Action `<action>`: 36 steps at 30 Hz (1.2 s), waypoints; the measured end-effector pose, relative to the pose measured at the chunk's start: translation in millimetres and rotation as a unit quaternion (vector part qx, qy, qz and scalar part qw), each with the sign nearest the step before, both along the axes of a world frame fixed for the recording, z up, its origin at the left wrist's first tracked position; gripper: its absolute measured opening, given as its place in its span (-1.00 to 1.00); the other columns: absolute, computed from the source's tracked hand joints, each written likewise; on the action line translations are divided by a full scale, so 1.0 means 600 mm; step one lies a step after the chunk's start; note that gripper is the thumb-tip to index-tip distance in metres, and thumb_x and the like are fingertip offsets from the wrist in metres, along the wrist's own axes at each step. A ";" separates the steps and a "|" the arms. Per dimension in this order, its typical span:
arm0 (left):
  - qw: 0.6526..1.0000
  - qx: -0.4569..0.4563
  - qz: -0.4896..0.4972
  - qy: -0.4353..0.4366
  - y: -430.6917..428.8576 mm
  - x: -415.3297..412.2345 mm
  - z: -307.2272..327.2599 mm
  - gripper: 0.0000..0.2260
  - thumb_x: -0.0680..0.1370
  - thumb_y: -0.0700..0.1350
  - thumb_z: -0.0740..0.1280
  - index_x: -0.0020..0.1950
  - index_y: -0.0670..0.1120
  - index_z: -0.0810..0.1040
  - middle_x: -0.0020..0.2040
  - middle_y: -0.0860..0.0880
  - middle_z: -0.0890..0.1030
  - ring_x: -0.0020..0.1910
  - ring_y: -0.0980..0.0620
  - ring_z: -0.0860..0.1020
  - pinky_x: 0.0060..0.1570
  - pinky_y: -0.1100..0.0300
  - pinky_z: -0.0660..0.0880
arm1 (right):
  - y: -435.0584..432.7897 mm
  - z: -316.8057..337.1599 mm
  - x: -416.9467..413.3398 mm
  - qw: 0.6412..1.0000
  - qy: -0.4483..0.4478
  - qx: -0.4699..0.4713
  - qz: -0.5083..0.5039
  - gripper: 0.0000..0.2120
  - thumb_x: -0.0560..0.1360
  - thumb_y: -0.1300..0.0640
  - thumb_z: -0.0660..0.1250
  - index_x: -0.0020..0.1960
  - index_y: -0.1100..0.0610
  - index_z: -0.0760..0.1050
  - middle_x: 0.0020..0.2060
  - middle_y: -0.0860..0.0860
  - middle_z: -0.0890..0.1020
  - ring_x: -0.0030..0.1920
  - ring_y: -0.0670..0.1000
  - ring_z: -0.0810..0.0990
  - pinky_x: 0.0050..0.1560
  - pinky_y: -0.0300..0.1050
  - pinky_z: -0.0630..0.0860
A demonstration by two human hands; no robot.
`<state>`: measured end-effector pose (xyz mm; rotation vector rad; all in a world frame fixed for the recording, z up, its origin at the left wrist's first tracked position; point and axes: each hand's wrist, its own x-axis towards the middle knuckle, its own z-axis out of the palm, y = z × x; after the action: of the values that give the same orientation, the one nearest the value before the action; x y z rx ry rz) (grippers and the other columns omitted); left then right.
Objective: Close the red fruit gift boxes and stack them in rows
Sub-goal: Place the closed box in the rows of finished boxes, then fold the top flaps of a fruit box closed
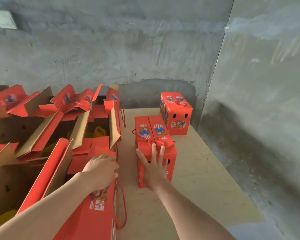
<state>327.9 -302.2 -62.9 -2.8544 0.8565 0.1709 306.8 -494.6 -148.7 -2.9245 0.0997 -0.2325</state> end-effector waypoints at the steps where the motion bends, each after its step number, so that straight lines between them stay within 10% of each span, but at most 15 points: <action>1: 1.000 -0.010 -0.007 -0.006 -0.003 0.006 -0.008 -0.64 0.62 0.09 0.11 0.41 0.10 0.37 0.52 0.05 0.18 0.51 0.01 0.08 0.43 0.04 0.12 | -0.014 0.008 0.027 1.000 0.013 0.005 -0.001 -0.05 0.40 0.41 0.10 0.44 -0.31 -0.32 0.45 0.15 -0.44 0.34 0.33 -0.58 0.35 0.45 -0.08; 8: 0.995 -0.069 -0.044 -0.057 -0.016 0.065 -0.026 -0.74 0.64 -0.03 0.12 0.21 0.07 0.55 0.25 0.13 0.45 0.25 0.14 0.35 0.18 0.20 0.40 | -0.084 0.049 0.223 0.995 0.096 0.005 -0.009 -0.06 0.42 0.37 0.16 0.48 -0.28 -0.29 0.45 0.14 -0.45 0.38 0.30 -0.53 0.42 0.32 -0.16; 13: 0.980 -0.042 -0.131 -0.141 -0.033 0.105 -0.010 -0.78 0.17 0.08 0.61 -0.46 0.07 0.60 -0.42 0.23 0.54 -0.37 0.28 0.51 -0.31 0.44 0.43 | -0.127 0.044 0.337 0.997 0.071 0.006 -0.003 -0.16 0.49 0.24 0.18 0.49 -0.27 -0.25 0.47 0.15 -0.40 0.41 0.32 -0.48 0.43 0.34 -0.13; 27: 0.989 -0.023 -0.087 -0.116 -0.047 0.101 -0.024 -0.67 0.06 -0.05 0.67 -0.49 0.00 0.51 -0.49 0.17 0.47 -0.42 0.22 0.44 -0.36 0.43 0.30 | -0.200 0.038 0.467 0.987 0.141 0.070 0.026 -0.22 0.55 0.24 0.15 0.50 -0.21 -0.27 0.46 0.03 -0.43 0.47 0.15 -0.42 0.47 0.22 0.00; 30: 0.989 -0.051 -0.065 -0.120 -0.047 0.094 -0.024 -0.82 0.24 -0.12 0.59 -0.33 -0.04 0.60 -0.31 0.12 0.58 -0.25 0.15 0.53 -0.25 0.40 0.44 | -0.150 -0.009 0.365 0.986 0.140 0.068 0.057 -0.24 0.54 0.03 0.28 0.54 -0.06 -0.15 0.53 0.13 -0.22 0.52 0.18 -0.20 0.48 0.12 0.05; 33: 0.996 0.041 -0.048 -0.063 -0.048 0.087 -0.024 -0.79 0.58 -0.32 0.15 0.13 -0.18 0.51 0.15 -0.06 0.53 0.20 -0.05 0.43 0.32 0.16 0.26 | -0.083 -0.046 0.211 0.973 0.133 0.149 0.118 -0.43 0.55 0.06 0.27 0.50 0.02 0.15 0.52 0.08 0.10 0.52 0.04 0.05 0.44 -0.18 0.05; 36: 0.998 0.031 -0.039 -0.037 -0.038 0.068 0.002 -0.76 0.61 -0.24 0.16 0.24 -0.13 0.48 0.25 -0.05 0.49 0.26 -0.08 0.40 0.27 0.05 0.36 | -0.022 -0.047 0.061 0.949 0.163 0.199 0.184 -0.65 0.53 0.09 0.30 0.31 0.02 0.45 0.30 -0.11 0.46 0.31 -0.13 0.42 0.24 -0.46 0.21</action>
<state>368.4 -325.2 -61.8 -2.7458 0.9300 0.0809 343.4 -507.9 -176.7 -2.4876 -0.3111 0.2968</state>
